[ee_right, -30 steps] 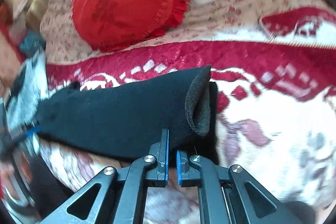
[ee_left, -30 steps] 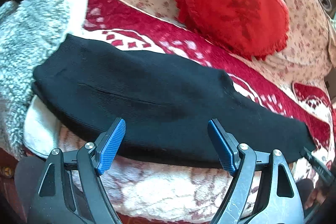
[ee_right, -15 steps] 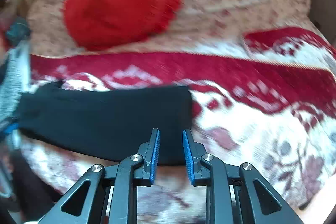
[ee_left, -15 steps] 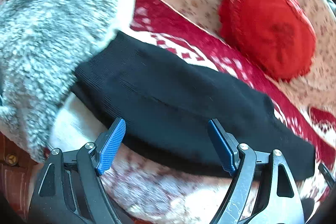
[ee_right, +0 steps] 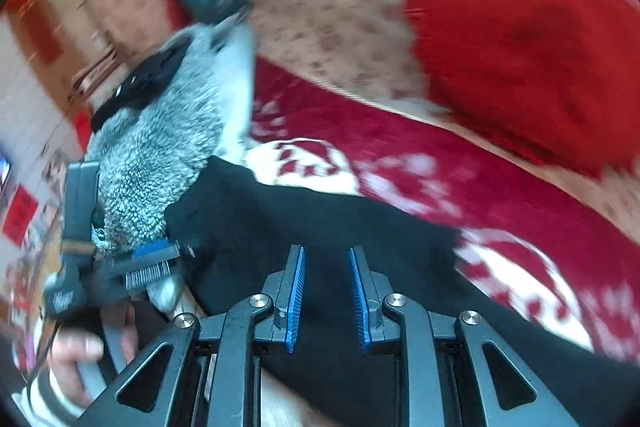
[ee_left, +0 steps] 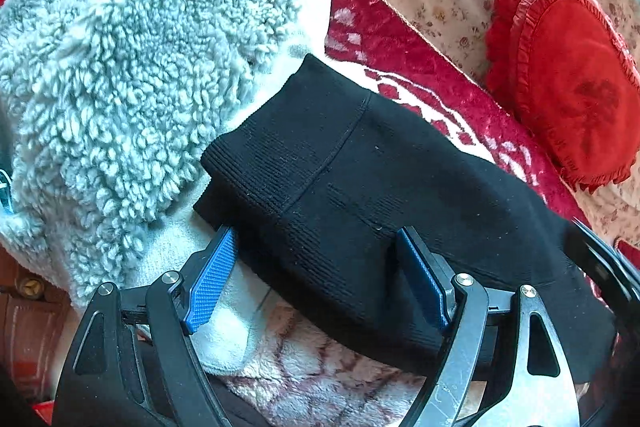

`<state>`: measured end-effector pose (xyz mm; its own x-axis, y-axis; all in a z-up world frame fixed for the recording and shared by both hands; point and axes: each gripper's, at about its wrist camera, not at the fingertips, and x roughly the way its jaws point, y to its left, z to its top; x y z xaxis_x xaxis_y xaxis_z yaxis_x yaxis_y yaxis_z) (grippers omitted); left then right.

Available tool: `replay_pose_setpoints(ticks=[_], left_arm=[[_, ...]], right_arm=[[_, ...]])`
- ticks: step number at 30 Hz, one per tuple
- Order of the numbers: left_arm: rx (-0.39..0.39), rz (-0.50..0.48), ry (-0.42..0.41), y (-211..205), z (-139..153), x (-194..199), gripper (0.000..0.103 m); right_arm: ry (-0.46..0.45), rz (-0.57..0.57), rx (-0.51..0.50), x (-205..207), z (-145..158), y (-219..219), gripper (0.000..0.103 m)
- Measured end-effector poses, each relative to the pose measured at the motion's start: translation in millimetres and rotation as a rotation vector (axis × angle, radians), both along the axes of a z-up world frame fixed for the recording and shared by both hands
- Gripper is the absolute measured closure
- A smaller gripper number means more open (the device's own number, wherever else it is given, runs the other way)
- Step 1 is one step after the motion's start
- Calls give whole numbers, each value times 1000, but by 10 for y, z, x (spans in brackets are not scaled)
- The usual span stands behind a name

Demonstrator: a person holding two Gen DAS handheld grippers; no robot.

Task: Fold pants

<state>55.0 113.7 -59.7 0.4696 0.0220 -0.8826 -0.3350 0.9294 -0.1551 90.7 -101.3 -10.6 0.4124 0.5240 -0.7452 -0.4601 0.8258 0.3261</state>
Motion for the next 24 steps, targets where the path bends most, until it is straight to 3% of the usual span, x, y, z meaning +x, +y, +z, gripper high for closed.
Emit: replay_pose_setpoints(ticks=[5,7,10,15,19,24], left_arm=[[0,0,3,22,-81,39,17],[-14,5,2,37,-105,46,16],[-12,8,2,28,-110,64,15],[-2,12,-8,10,-27,6,15],[-15,11,-25,-28,67,-67,15],[9,-22,-46,-187,194,-175,15]], right_arm=[[-2,27,-156,324,-335,527,82],[-30,-15,-170,453,-376,521,82],[-2,-51,-156,535,-375,410,82],[4,-25,-137,334,-198,246,82],[-42,-3,-150,-24,-36,39,82],[-35,3,-189,-339,-106,-164,82]])
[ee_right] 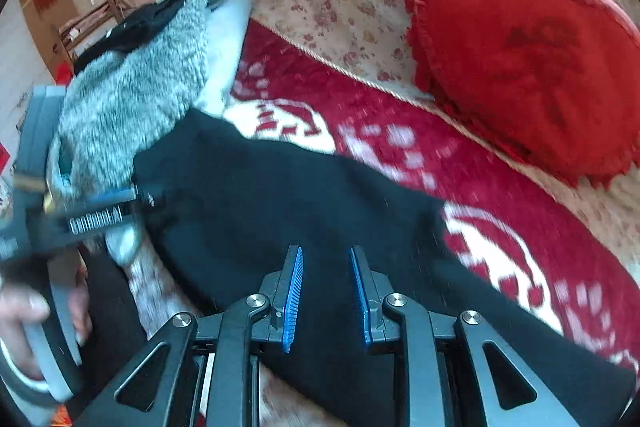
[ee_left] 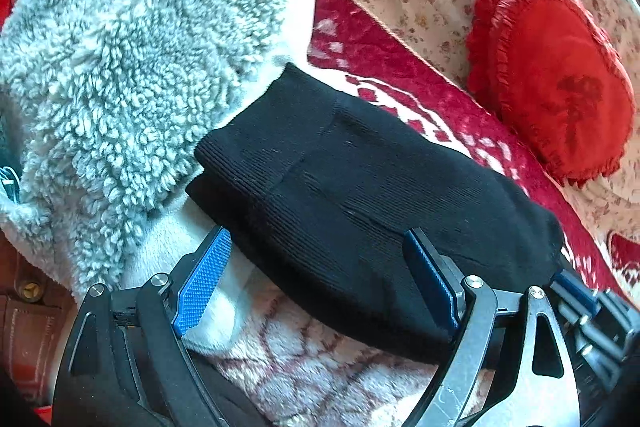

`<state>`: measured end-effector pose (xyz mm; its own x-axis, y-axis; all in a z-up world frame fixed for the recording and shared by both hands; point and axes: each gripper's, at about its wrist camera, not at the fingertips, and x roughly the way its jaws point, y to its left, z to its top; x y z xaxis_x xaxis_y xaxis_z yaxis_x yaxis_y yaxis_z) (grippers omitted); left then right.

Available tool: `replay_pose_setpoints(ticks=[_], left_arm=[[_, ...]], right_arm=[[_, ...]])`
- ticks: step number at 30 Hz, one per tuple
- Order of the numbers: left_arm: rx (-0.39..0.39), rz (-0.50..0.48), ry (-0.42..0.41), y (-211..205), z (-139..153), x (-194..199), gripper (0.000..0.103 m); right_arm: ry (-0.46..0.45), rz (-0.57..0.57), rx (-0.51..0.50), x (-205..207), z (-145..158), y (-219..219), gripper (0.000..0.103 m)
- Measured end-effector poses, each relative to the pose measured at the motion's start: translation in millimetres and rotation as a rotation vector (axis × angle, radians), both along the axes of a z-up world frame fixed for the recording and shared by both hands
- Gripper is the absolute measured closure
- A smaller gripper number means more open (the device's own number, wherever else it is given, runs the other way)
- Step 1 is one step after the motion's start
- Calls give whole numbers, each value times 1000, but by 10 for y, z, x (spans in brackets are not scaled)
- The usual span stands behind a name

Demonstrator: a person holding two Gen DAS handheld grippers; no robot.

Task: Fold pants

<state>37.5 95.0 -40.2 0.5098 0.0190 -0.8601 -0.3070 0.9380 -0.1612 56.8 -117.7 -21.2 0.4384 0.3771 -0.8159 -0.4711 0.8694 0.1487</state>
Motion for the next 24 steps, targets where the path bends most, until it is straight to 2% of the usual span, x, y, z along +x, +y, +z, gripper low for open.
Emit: replay_pose_setpoints(ticks=[4,6,8,11,18,21,22,24], left_arm=[[0,-25,-12,-148,75,-61,15],[3,-45,-14,-238,79,-79,15],[13,-73,-14,-357,80,-97,15],[10,-102,-14,-501,66,-101,15],[19,-180,-8,-842,10,-140,15],[15,-218,24,-971,-112,-131,15],[11,-228,49,-1009,-189,-118,15],[39,-239,61,-1089,-254,-129,15]], right_arm=[[21,-21,-33,-159,-165,-160,80],[69,-27,-63,-207,-328,-230,79],[42,-25,-46,-290,-309,-305,79],[63,-39,-33,-358,-272,-454,79],[67,-160,-57,-518,-222,-1003,79],[79,-226,-83,-555,-293,-1285,78],[88,-246,-82,-557,-324,-1373,78],[110,-268,7,-590,-311,-1571,78]])
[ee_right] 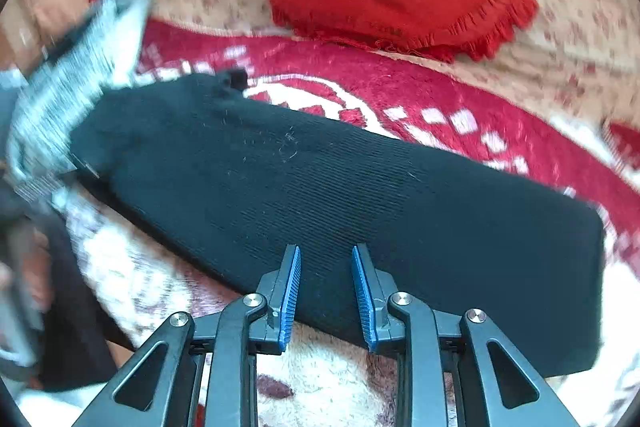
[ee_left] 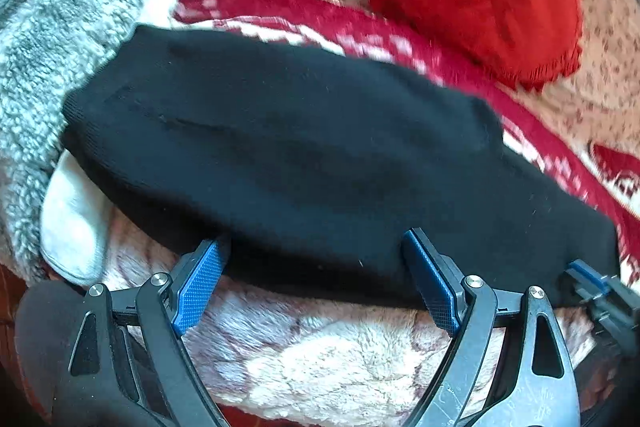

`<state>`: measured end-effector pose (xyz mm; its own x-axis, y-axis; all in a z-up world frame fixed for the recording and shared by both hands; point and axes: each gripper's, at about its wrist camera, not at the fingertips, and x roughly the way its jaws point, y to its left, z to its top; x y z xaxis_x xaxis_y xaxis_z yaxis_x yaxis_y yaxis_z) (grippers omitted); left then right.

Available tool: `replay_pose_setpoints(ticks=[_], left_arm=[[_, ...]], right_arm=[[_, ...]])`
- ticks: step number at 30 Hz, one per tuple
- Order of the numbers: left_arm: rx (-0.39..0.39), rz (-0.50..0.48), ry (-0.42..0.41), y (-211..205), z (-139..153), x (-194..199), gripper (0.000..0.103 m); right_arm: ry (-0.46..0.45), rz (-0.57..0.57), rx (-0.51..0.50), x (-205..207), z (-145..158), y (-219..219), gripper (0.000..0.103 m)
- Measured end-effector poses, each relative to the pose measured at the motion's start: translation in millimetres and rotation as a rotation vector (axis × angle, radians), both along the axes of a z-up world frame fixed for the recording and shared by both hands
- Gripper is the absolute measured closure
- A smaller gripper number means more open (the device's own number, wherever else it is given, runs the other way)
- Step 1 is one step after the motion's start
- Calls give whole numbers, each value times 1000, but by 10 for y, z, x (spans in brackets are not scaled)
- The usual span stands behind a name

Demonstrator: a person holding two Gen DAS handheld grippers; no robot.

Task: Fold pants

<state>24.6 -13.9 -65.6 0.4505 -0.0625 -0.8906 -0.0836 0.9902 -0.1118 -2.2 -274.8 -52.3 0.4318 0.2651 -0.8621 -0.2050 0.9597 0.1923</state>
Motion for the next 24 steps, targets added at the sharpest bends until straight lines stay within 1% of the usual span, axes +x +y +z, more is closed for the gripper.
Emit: replay_pose_setpoints(ticks=[1,2,4,7,8,10,12,14,16,17,19,24], left_arm=[[18,-7,-11,-34,20,-17,15],[8,-26,-6,-74,50,-26,15],[-37,-50,3,-137,118,-45,15],[-82,-105,-1,-310,236,-139,15],[-98,-126,6,-374,255,-168,15],[-156,-166,38,-517,274,-249,15],[-203,-214,78,-717,271,-316,15],[-214,-259,98,-946,262,-363,15],[-215,-283,117,-1150,234,-422,15],[-231,-289,133,-1227,224,-435,15],[-296,-288,168,-1369,196,-444,15],[-423,-224,204,-1631,186,-431,15]], right_arm=[[11,-11,11,-11,18,-51,78],[15,-18,10,-26,54,-104,78],[8,-42,-10,-35,143,-211,78],[-16,-94,21,5,309,-492,76],[-21,-118,20,20,355,-592,74],[-31,-183,-10,46,430,-815,71],[-26,-238,-20,32,445,-1030,67],[-8,-288,3,-2,413,-1251,62],[17,-325,38,-29,362,-1413,61],[27,-340,50,-46,335,-1457,61],[38,-371,76,-70,291,-1535,60],[60,-389,152,-69,211,-1651,59]])
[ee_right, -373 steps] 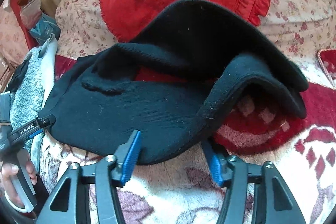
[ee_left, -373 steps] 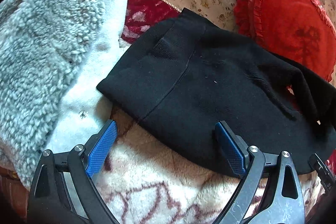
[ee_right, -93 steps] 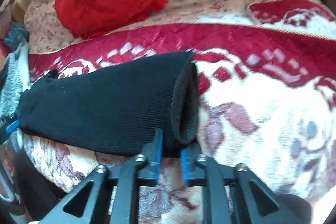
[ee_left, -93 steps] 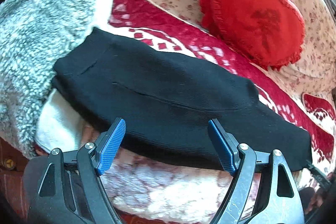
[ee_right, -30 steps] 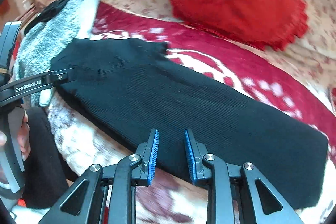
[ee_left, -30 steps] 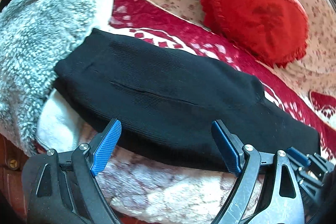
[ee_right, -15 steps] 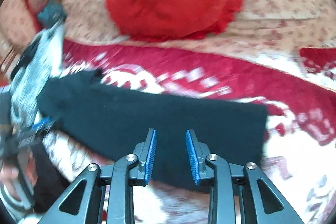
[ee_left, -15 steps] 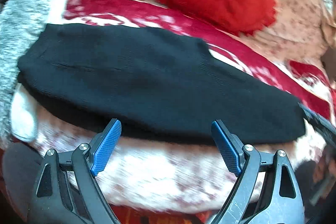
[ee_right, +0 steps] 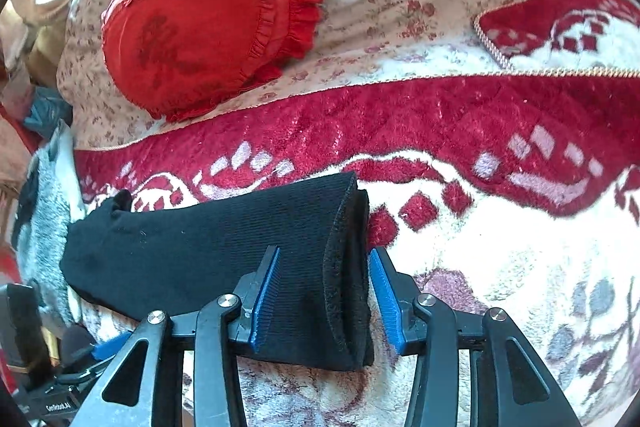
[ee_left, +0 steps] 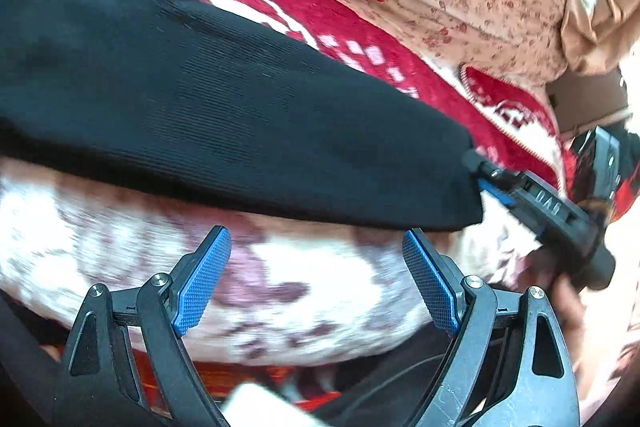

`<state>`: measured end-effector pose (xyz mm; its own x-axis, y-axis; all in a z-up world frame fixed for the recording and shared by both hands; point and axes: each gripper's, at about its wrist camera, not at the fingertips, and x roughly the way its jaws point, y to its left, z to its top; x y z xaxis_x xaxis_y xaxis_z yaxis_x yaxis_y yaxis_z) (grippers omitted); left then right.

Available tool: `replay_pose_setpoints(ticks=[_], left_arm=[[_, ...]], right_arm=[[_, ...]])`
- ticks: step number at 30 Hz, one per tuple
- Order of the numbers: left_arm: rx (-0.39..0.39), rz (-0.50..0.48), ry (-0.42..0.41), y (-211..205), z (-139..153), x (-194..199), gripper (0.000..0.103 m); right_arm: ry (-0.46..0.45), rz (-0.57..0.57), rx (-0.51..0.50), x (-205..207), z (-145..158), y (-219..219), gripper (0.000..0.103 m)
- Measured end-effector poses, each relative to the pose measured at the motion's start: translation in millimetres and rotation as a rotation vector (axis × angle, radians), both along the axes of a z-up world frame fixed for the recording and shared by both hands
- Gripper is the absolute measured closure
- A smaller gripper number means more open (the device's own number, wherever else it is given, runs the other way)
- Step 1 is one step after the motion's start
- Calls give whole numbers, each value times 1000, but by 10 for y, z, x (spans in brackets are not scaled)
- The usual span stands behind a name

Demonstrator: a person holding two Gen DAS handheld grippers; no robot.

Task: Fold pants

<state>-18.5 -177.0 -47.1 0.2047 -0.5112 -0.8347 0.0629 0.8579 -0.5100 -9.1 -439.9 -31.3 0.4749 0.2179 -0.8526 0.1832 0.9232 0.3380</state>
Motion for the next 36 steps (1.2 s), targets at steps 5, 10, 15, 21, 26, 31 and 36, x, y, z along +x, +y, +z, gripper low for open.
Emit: replay_pose_setpoints(ticks=[5,10,15,21,26,31,36], left_arm=[[-117,45,159,-244,-135,10,15],[-120,95,195,-390,-166,55,15],[-146,187,224,-340,-203,89,15],[-219,277,293,-331,-274,146,6],[-217,227,308,-390,-288,174,11],[-223,132,327,-410,-387,269,91],[-243,109,312,-337,-357,231,92]], right_arm=[[-12,-9,55,-9,-29,-62,59],[-18,2,92,-13,-80,-75,58],[-23,-2,128,-38,-132,-108,58],[-31,-20,190,-20,-166,-171,57],[-26,-38,201,-9,-274,-155,57],[-50,10,194,52,-353,-80,75],[-88,41,202,29,-274,-13,86]])
